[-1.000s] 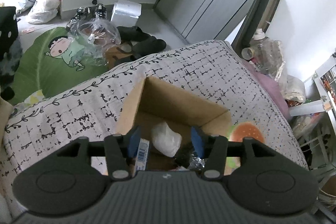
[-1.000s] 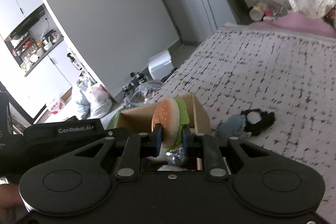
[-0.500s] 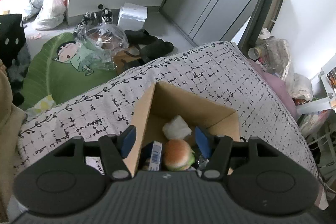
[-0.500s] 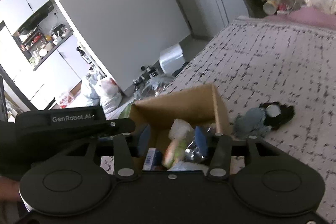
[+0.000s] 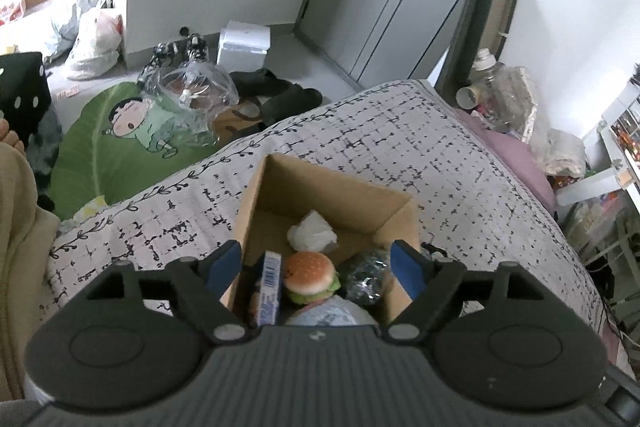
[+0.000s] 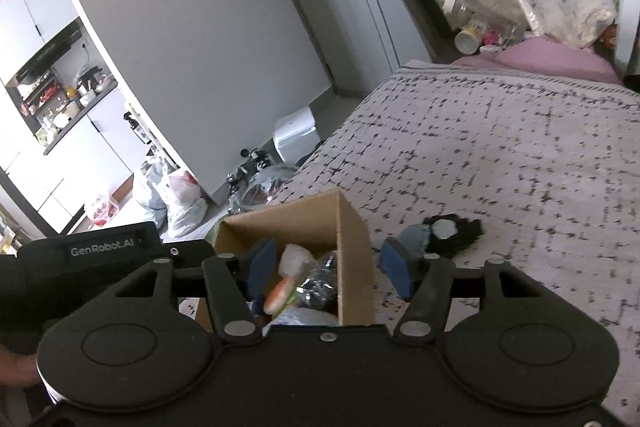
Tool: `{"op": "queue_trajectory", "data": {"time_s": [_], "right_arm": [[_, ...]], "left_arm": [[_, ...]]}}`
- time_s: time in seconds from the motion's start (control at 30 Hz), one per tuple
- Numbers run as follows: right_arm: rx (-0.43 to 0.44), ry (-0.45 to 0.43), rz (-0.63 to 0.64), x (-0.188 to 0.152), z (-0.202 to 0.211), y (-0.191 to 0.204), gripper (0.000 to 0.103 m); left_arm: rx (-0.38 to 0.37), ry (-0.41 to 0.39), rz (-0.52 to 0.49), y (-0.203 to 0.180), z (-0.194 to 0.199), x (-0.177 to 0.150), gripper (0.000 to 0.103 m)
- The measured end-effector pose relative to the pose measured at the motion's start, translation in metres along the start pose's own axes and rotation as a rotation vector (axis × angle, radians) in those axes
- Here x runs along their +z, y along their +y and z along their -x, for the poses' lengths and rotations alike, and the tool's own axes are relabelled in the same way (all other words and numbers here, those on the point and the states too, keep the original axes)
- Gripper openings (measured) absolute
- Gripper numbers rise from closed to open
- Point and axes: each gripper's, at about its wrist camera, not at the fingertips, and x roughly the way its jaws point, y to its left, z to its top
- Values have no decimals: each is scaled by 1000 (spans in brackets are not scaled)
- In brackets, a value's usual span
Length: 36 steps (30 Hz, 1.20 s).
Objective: Organize soft objects
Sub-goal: 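Withdraw both tools from the box toward the grey plush and black ring toy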
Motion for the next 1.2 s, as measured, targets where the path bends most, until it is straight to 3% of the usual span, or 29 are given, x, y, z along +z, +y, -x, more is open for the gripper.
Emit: {"op": "queue_trajectory", "data": {"time_s": [0.4,0.6,1.2], "right_arm": [[-13,-46,55,11,42,-21,99],[-49,-59,39,18,61,-43,103],[-14,-82,-27,23,102,-99,103]], "left_arm": [[39,-37,-107,-35,29,-13,93],[38,-60,-138,-50,43,-17,102],[15,-117,-188,-97,75,-35,103]]}}
